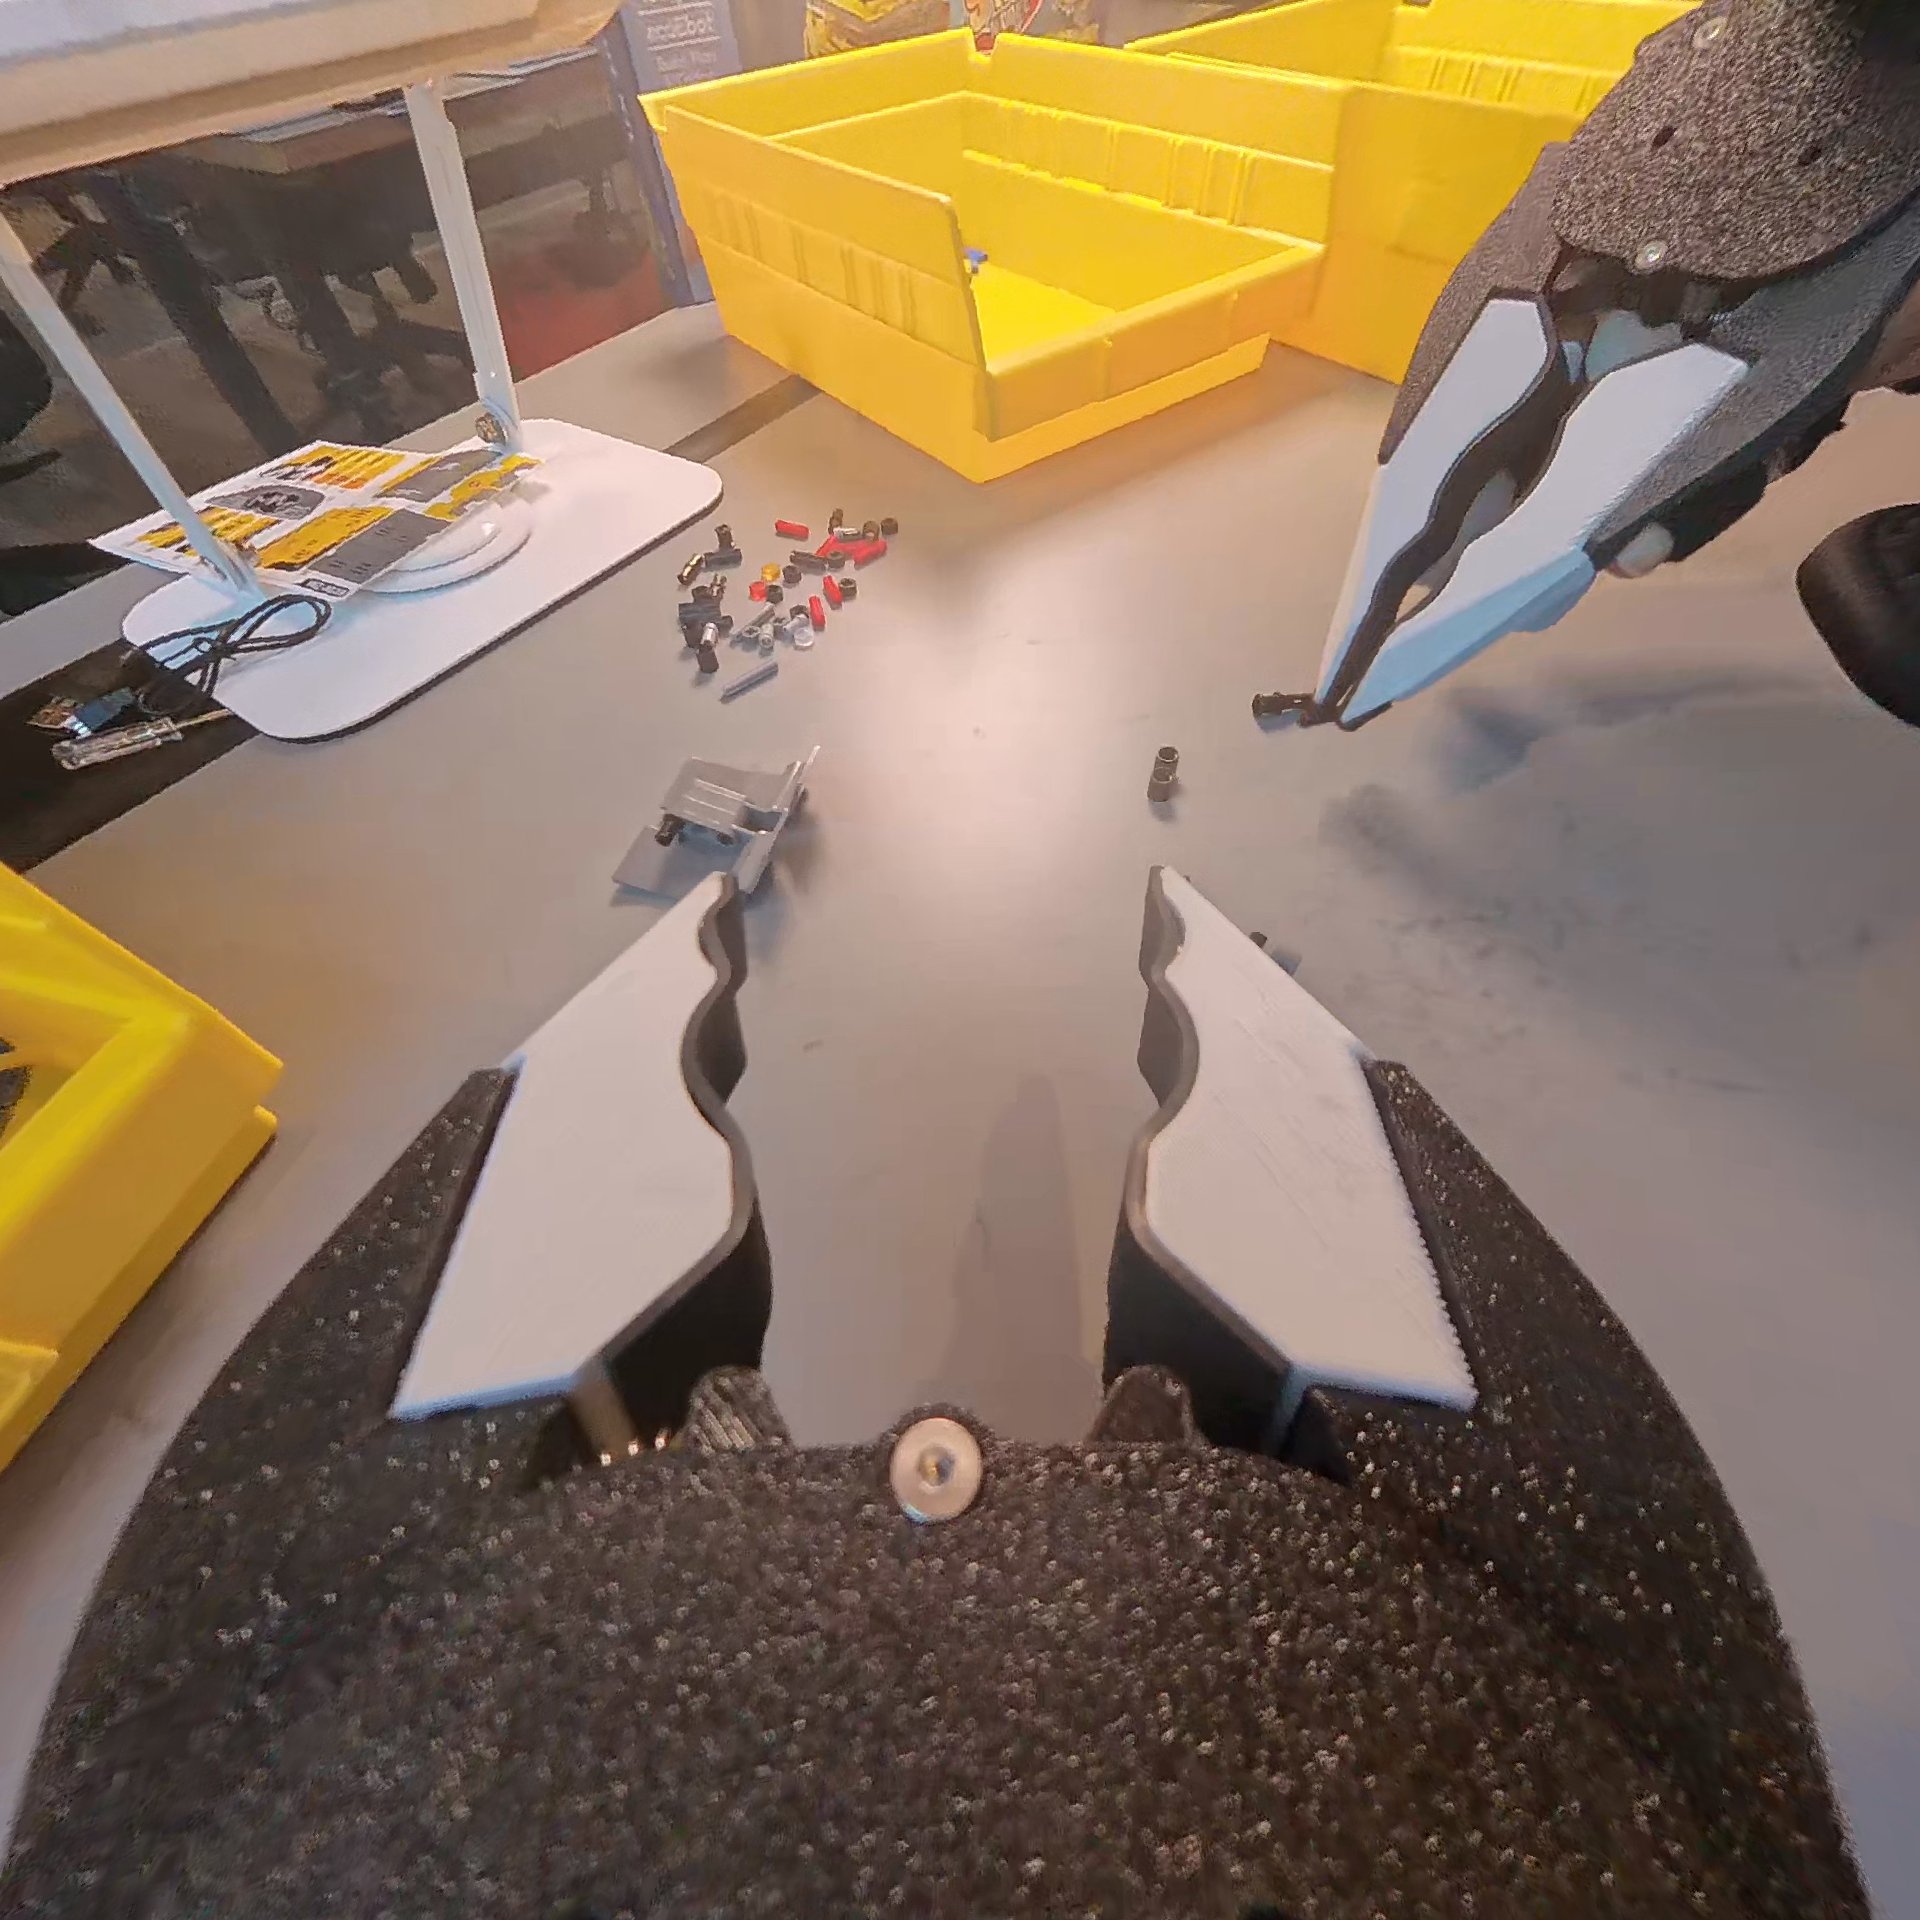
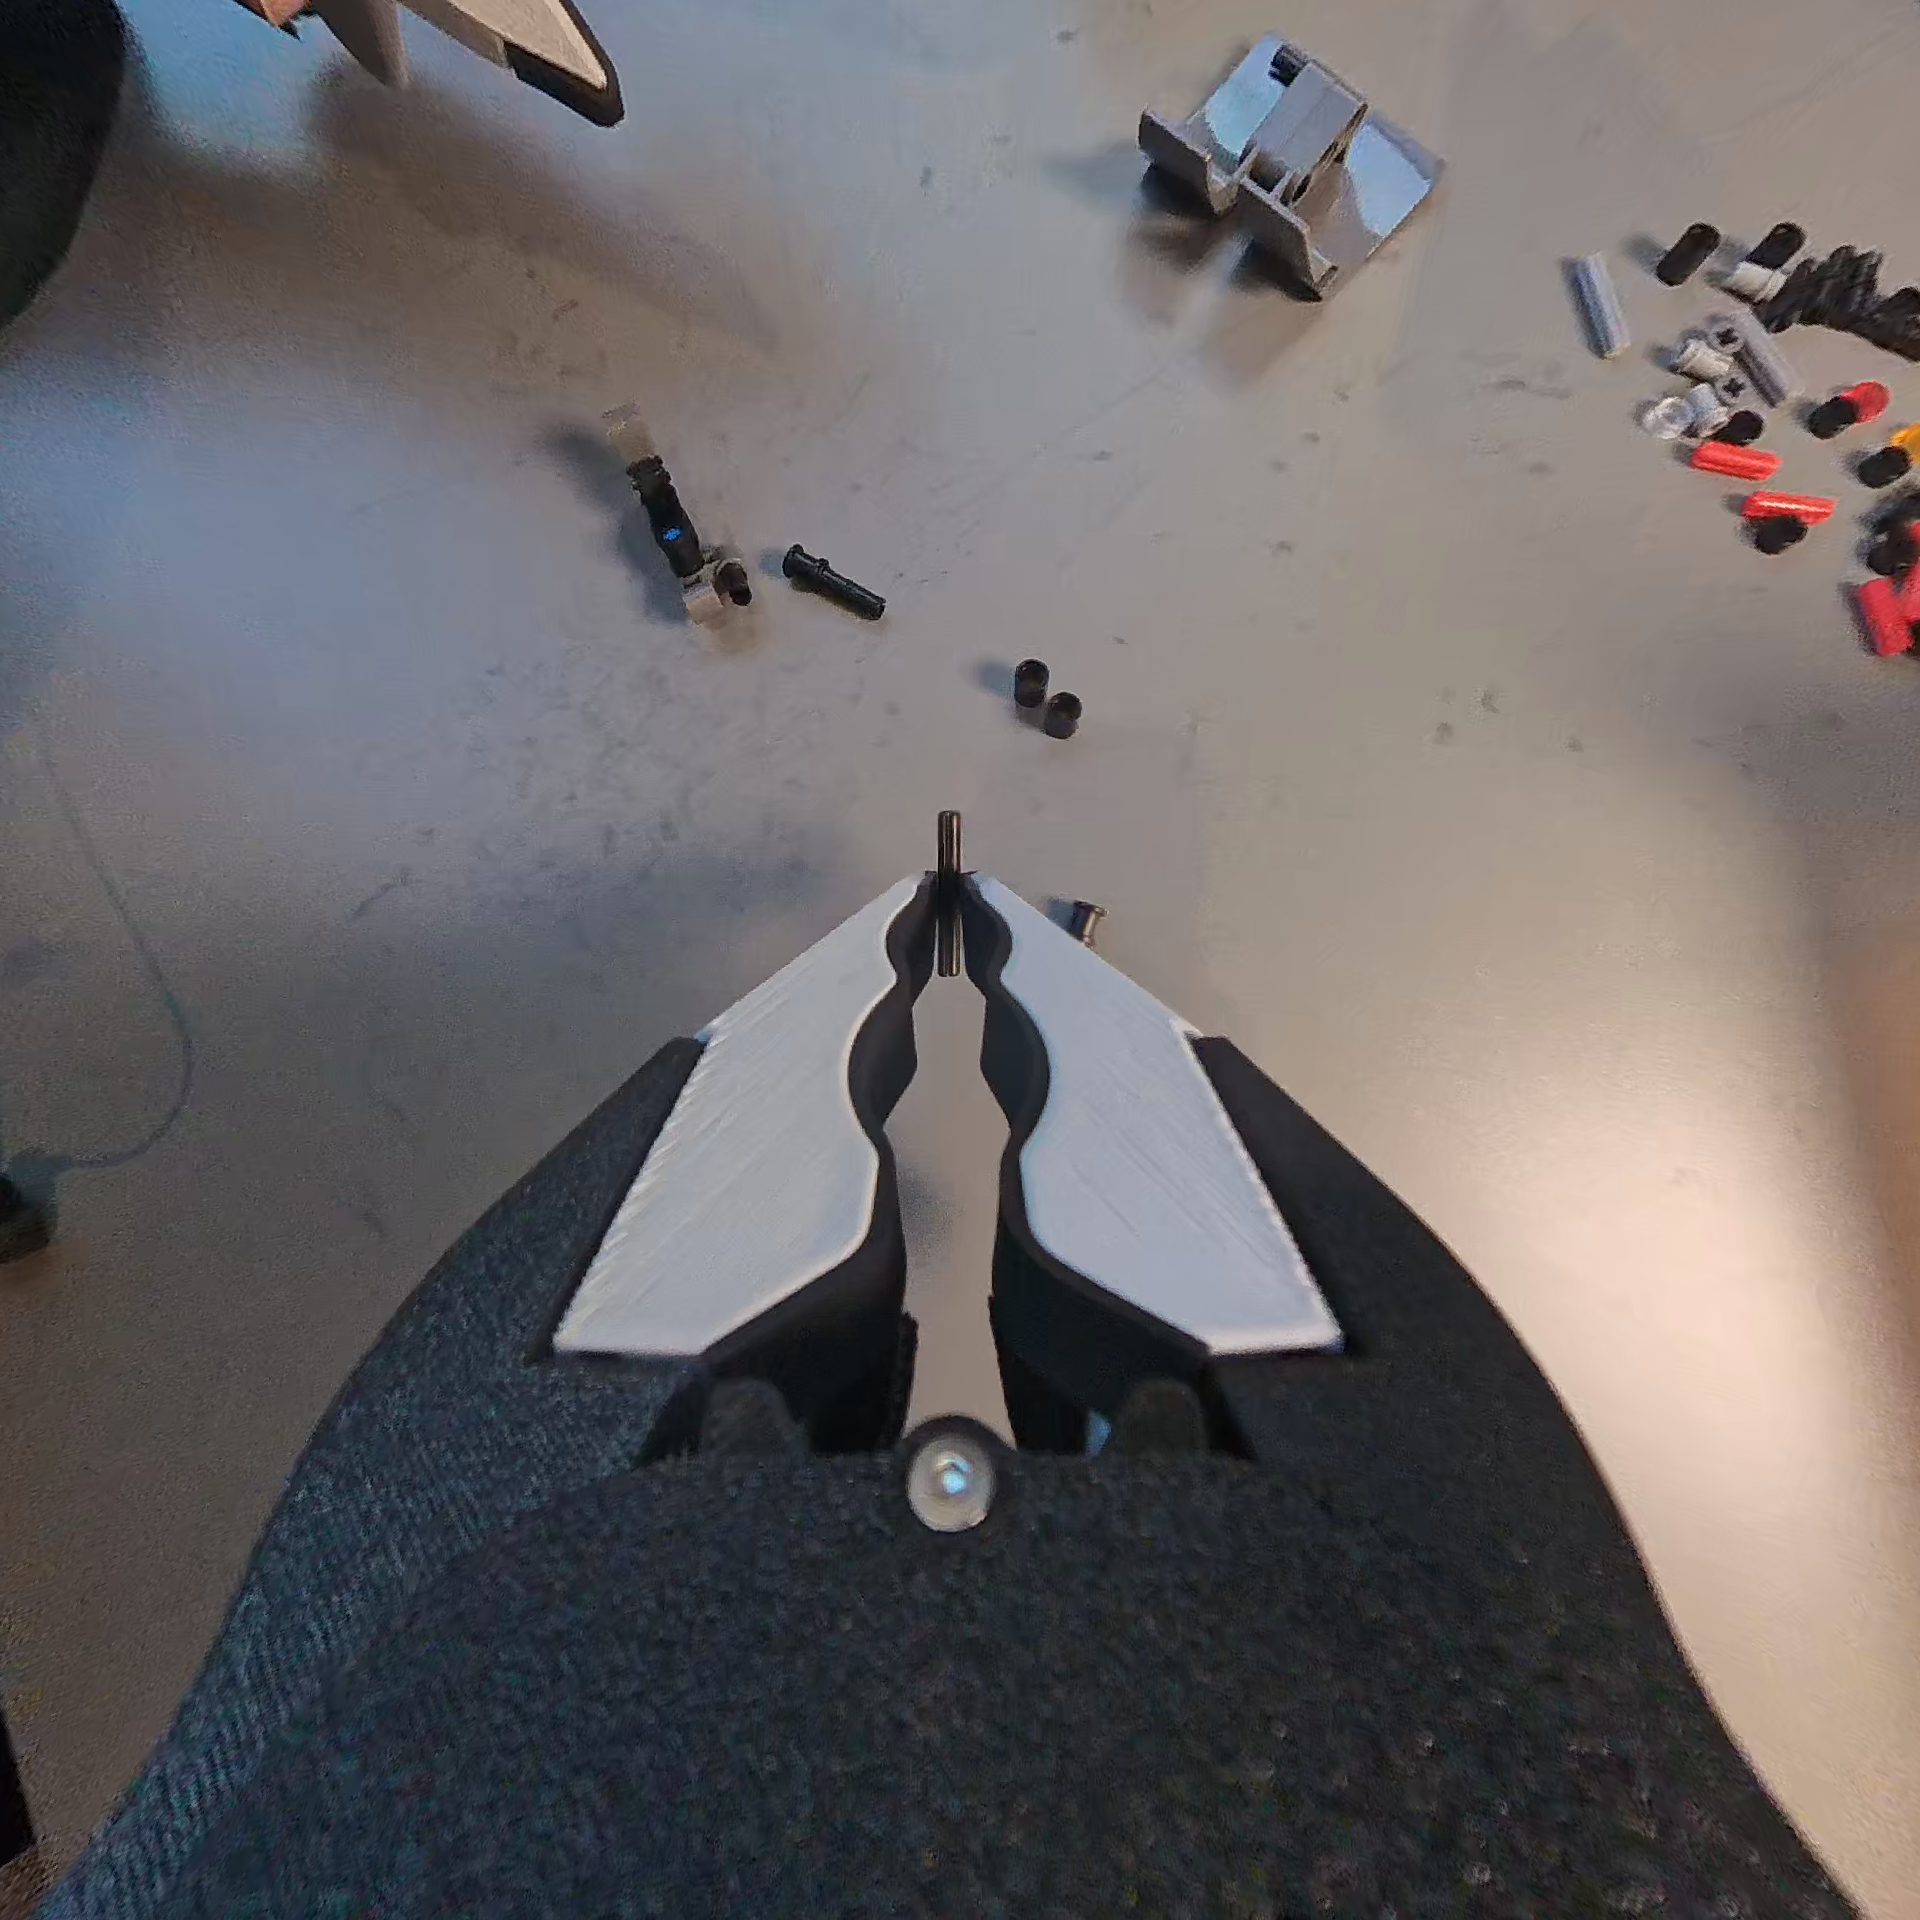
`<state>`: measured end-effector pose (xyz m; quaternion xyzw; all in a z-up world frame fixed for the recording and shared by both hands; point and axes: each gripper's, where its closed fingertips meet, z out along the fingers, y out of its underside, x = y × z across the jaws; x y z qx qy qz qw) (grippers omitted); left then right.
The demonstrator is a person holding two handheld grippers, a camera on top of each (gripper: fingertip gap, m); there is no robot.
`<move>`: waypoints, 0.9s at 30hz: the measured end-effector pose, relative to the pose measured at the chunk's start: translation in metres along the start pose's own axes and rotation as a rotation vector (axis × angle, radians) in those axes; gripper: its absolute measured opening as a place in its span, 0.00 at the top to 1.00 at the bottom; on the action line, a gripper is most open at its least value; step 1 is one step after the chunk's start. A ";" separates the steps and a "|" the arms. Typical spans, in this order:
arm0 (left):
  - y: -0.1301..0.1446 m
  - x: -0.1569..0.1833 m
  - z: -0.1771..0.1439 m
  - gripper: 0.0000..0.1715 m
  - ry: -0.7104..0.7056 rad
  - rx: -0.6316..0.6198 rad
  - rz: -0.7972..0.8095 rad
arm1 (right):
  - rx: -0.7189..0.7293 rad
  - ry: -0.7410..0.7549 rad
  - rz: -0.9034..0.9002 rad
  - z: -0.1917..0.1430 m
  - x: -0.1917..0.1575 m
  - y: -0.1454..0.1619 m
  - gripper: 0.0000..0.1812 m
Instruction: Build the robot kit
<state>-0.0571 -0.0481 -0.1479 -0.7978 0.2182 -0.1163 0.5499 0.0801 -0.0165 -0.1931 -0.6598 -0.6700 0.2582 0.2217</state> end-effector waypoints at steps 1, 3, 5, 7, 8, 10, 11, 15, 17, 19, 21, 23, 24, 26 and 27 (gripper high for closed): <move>0.000 0.003 0.000 0.56 0.007 -0.002 0.010 | -0.007 0.012 -0.007 0.004 -0.001 0.001 0.98; -0.002 0.009 0.001 0.55 0.024 0.000 0.029 | -0.026 0.015 -0.029 0.011 -0.003 0.001 0.98; -0.006 0.015 0.000 0.53 0.041 0.019 0.044 | -0.028 0.006 -0.035 0.018 -0.006 -0.002 0.98; -0.008 0.018 -0.001 0.51 0.055 0.034 0.035 | -0.042 0.019 -0.053 0.022 -0.005 -0.001 0.97; -0.010 0.019 -0.002 0.50 0.060 0.043 0.023 | -0.051 0.031 -0.067 0.024 -0.004 0.000 0.97; -0.014 0.018 -0.004 0.48 0.070 0.067 -0.009 | -0.054 0.044 -0.080 0.026 -0.005 0.001 0.97; -0.016 0.017 -0.004 0.49 0.071 0.079 -0.026 | -0.054 0.042 -0.082 0.026 -0.005 0.002 0.97; -0.017 0.014 -0.005 0.53 0.073 0.099 -0.056 | -0.022 0.051 -0.087 0.026 -0.005 0.001 0.96; -0.013 0.013 -0.002 0.54 0.078 0.086 -0.056 | 0.018 0.052 -0.092 0.024 -0.003 -0.002 0.93; -0.011 0.014 0.000 0.55 0.088 0.091 -0.038 | 0.128 0.050 -0.111 0.016 -0.002 -0.016 0.90; -0.013 0.015 0.000 0.56 0.086 0.113 -0.008 | 0.284 0.074 -0.104 0.001 0.003 -0.038 0.89; -0.016 0.016 0.000 0.55 0.074 0.136 0.019 | 0.446 0.095 -0.082 -0.016 0.007 -0.058 0.87; -0.018 0.015 -0.001 0.55 0.068 0.145 0.027 | 0.515 0.115 -0.077 -0.023 0.010 -0.065 0.85; -0.019 0.013 -0.002 0.56 0.054 0.157 0.036 | 0.610 0.187 -0.093 -0.035 0.021 -0.072 0.83; -0.020 0.011 -0.003 0.56 0.048 0.160 0.038 | 0.636 0.225 -0.112 -0.038 0.026 -0.073 0.83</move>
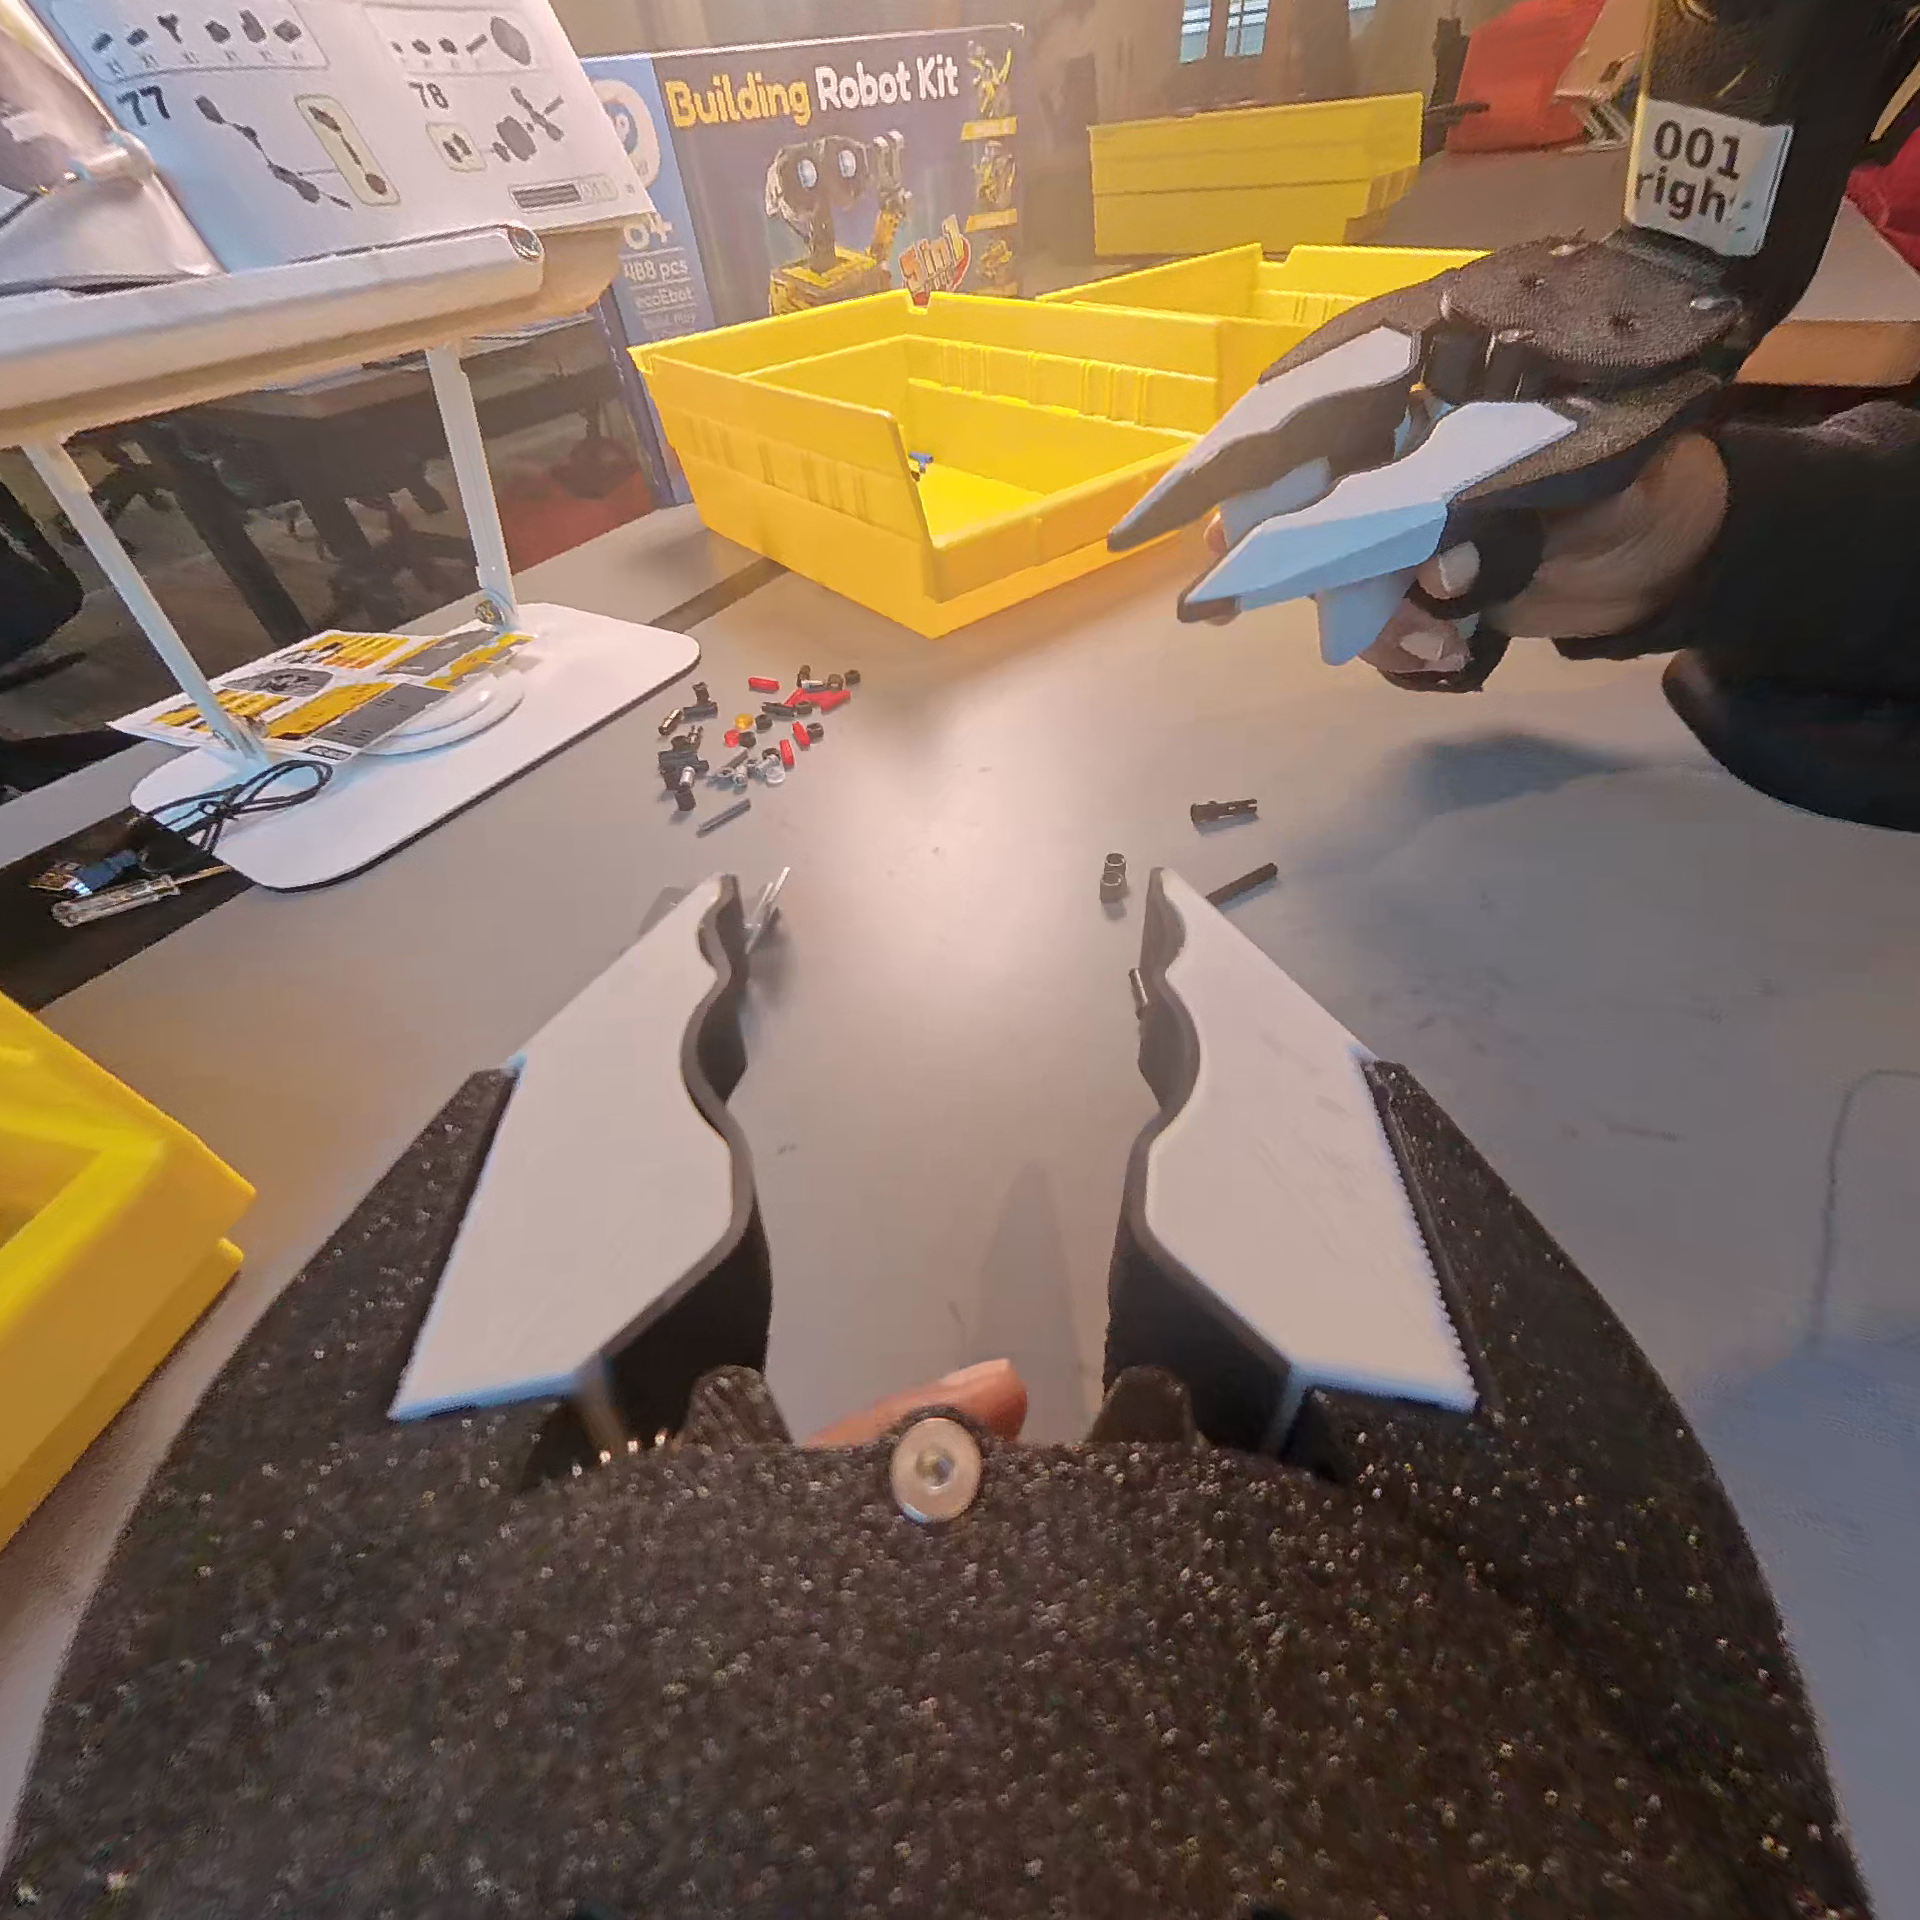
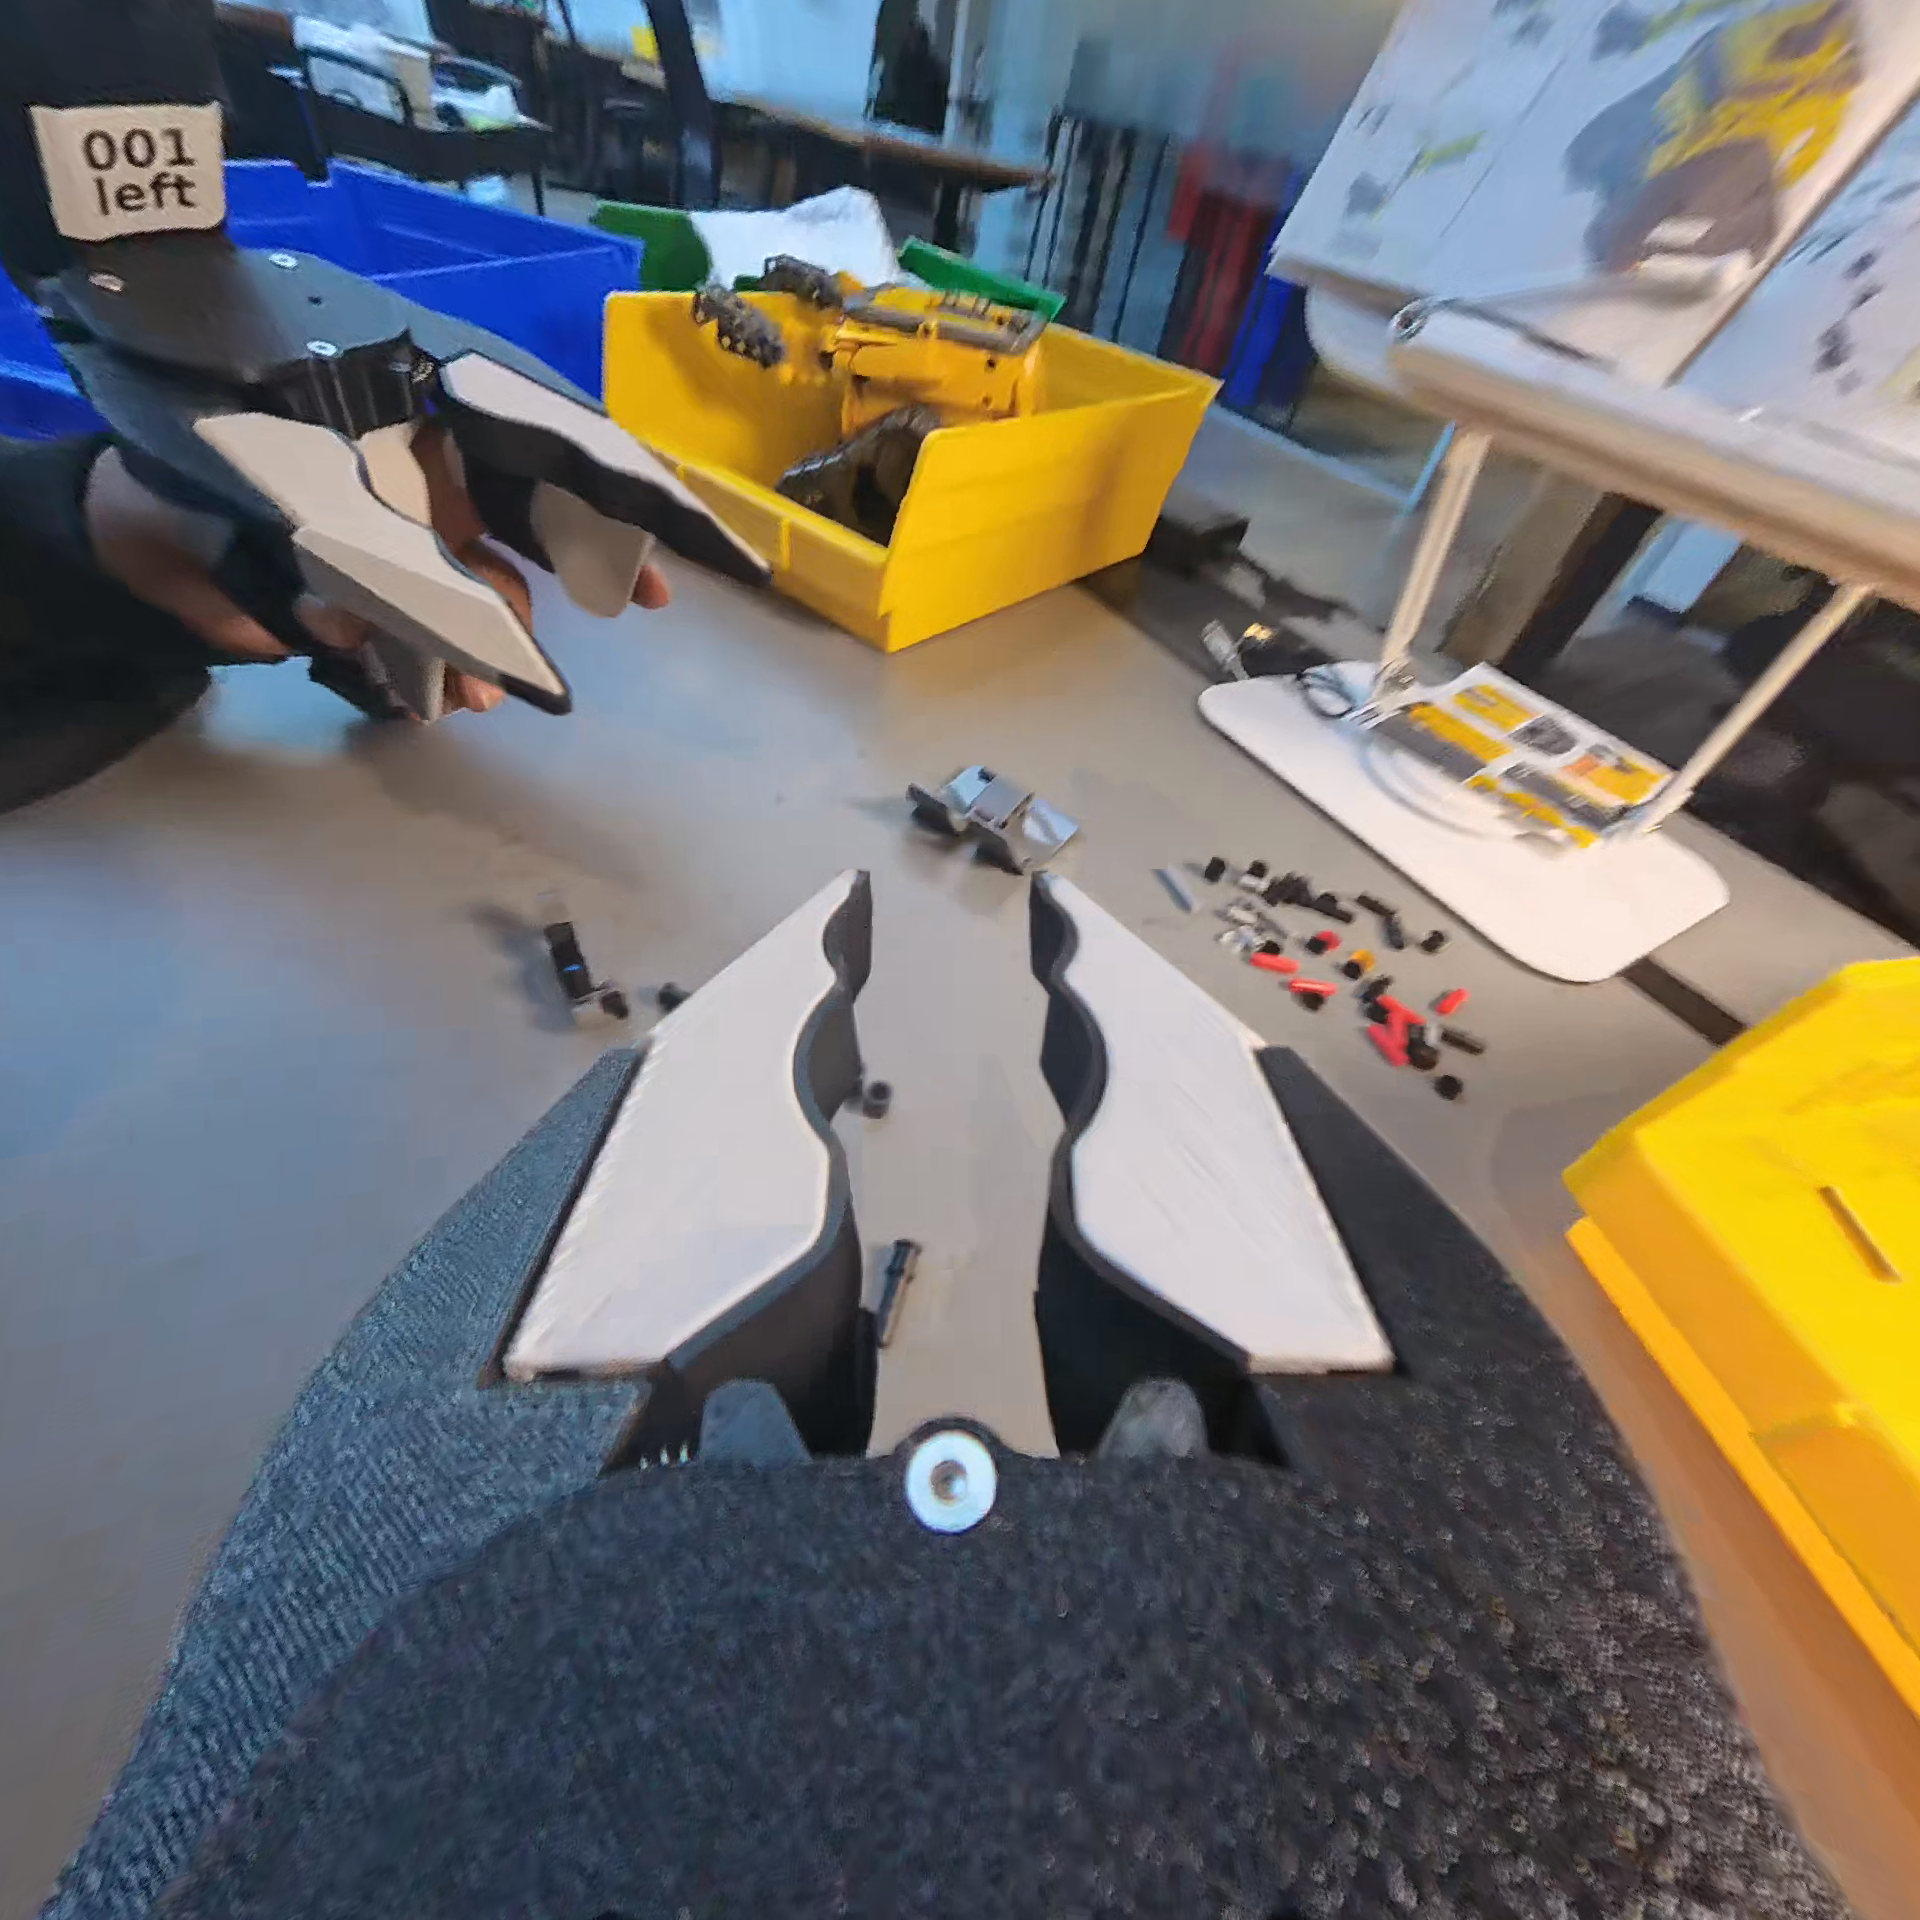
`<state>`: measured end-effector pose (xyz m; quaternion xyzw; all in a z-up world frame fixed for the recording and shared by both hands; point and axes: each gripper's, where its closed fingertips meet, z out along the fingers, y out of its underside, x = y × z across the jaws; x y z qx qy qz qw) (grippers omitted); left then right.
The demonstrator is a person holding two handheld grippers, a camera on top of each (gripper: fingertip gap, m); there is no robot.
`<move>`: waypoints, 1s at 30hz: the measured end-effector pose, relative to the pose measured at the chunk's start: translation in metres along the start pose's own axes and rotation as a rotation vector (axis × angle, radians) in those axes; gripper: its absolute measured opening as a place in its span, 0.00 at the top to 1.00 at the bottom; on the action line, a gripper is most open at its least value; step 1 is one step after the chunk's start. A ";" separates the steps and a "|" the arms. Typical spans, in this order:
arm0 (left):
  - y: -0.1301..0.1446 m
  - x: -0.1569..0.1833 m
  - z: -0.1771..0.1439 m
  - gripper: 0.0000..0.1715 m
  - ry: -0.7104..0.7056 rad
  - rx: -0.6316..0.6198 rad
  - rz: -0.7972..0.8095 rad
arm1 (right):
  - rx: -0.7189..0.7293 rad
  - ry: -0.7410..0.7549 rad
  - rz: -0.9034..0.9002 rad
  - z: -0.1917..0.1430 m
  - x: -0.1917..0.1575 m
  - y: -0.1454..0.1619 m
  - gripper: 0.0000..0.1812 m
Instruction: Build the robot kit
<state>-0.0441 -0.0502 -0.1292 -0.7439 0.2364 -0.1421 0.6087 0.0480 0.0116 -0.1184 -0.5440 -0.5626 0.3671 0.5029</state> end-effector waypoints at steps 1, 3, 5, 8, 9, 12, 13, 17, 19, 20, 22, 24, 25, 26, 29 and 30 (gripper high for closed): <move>0.000 -0.001 -0.001 0.56 -0.004 0.001 0.002 | 0.015 0.027 -0.025 -0.001 0.005 0.000 0.83; 0.001 -0.003 -0.002 0.56 -0.008 -0.006 0.008 | 0.037 0.058 -0.048 -0.003 0.012 -0.001 0.84; 0.004 -0.005 -0.003 0.56 -0.010 -0.021 0.023 | 0.063 0.066 -0.021 -0.004 0.015 -0.002 0.84; 0.007 -0.001 -0.003 0.59 0.025 -0.040 0.033 | 0.107 0.066 0.032 -0.007 0.019 -0.004 0.84; 0.008 -0.002 -0.003 0.59 0.026 -0.045 0.034 | 0.111 0.063 0.048 -0.007 0.020 -0.003 0.84; 0.008 -0.005 -0.004 0.56 0.015 -0.039 0.027 | 0.115 0.069 0.096 -0.007 0.026 0.001 0.83; 0.009 -0.005 -0.004 0.56 0.020 -0.041 0.019 | 0.116 0.073 0.108 -0.007 0.028 0.002 0.83; 0.020 -0.004 -0.003 0.55 0.041 -0.109 0.018 | 0.109 0.073 0.129 -0.007 0.032 0.004 0.81; 0.025 -0.002 -0.003 0.53 0.053 -0.139 0.029 | 0.094 0.072 0.120 -0.007 0.032 0.006 0.81; 0.027 0.000 -0.002 0.53 0.065 -0.148 0.032 | 0.087 0.072 0.115 -0.007 0.032 0.007 0.80; 0.030 0.006 -0.003 0.54 0.102 -0.175 0.028 | 0.082 0.068 0.115 -0.007 0.032 0.008 0.80; 0.033 0.010 -0.003 0.54 0.129 -0.192 0.024 | 0.079 0.062 0.113 -0.006 0.030 0.009 0.80; 0.034 0.012 -0.003 0.54 0.145 -0.197 0.024 | 0.078 0.059 0.110 -0.006 0.030 0.009 0.80; 0.035 0.015 -0.003 0.54 0.156 -0.202 0.024 | 0.077 0.055 0.107 -0.006 0.029 0.009 0.80; 0.037 0.018 -0.002 0.54 0.167 -0.217 0.033 | 0.073 0.045 0.100 -0.005 0.026 0.009 0.80; 0.037 0.019 -0.002 0.55 0.170 -0.221 0.037 | 0.069 0.041 0.099 -0.005 0.026 0.010 0.80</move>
